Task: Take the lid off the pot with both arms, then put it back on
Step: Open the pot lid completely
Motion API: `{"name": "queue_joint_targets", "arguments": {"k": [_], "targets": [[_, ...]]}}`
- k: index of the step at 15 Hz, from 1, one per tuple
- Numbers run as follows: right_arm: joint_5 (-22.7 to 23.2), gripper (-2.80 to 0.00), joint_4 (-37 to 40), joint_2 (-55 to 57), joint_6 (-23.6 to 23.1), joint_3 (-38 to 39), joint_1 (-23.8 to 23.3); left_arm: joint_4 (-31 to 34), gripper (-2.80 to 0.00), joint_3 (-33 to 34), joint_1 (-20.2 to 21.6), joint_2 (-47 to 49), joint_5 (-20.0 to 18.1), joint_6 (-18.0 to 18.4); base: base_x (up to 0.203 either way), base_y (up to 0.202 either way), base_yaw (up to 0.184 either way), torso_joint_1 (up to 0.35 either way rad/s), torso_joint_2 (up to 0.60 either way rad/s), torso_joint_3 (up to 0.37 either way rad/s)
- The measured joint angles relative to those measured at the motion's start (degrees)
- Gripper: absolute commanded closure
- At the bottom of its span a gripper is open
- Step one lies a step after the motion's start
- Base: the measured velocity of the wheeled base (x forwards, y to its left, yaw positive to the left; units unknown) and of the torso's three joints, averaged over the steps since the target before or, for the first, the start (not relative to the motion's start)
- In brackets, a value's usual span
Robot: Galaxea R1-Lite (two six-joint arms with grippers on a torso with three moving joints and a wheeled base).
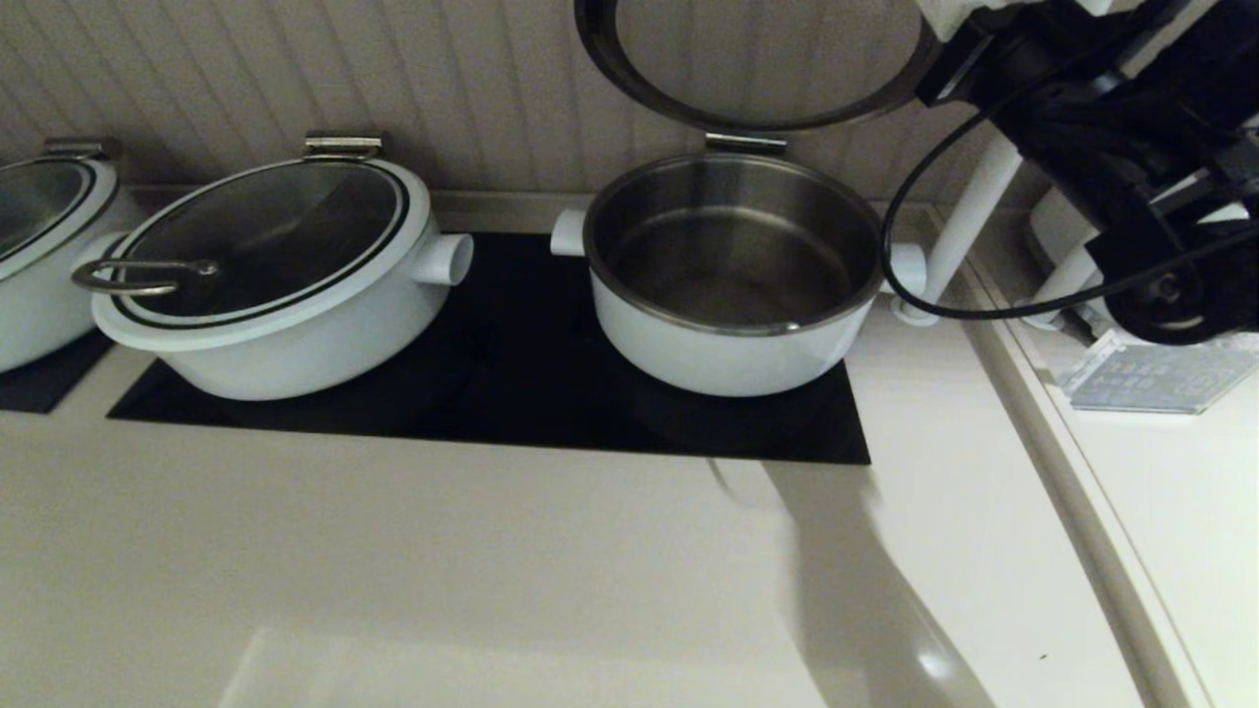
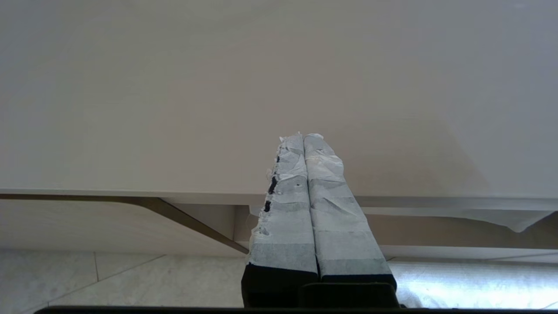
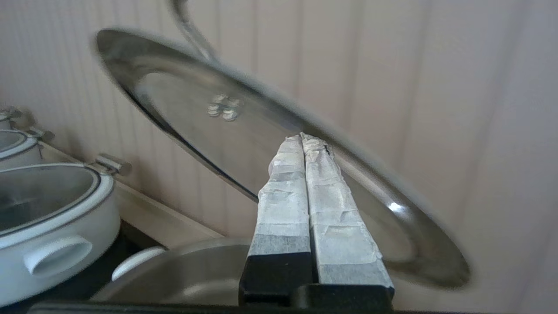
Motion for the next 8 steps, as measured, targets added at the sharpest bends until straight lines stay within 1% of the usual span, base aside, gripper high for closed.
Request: {"name": "queue_joint_targets", "arguments": {"k": [8], "targets": [[0.0, 0.00, 0.5, -2.6, 0.0, 6.3, 0.1, 0.0, 0.00, 0.0, 0.0, 0.0, 0.0, 0.0, 0.000, 0.000, 0.000, 0.000, 0.00, 0.000]]}}
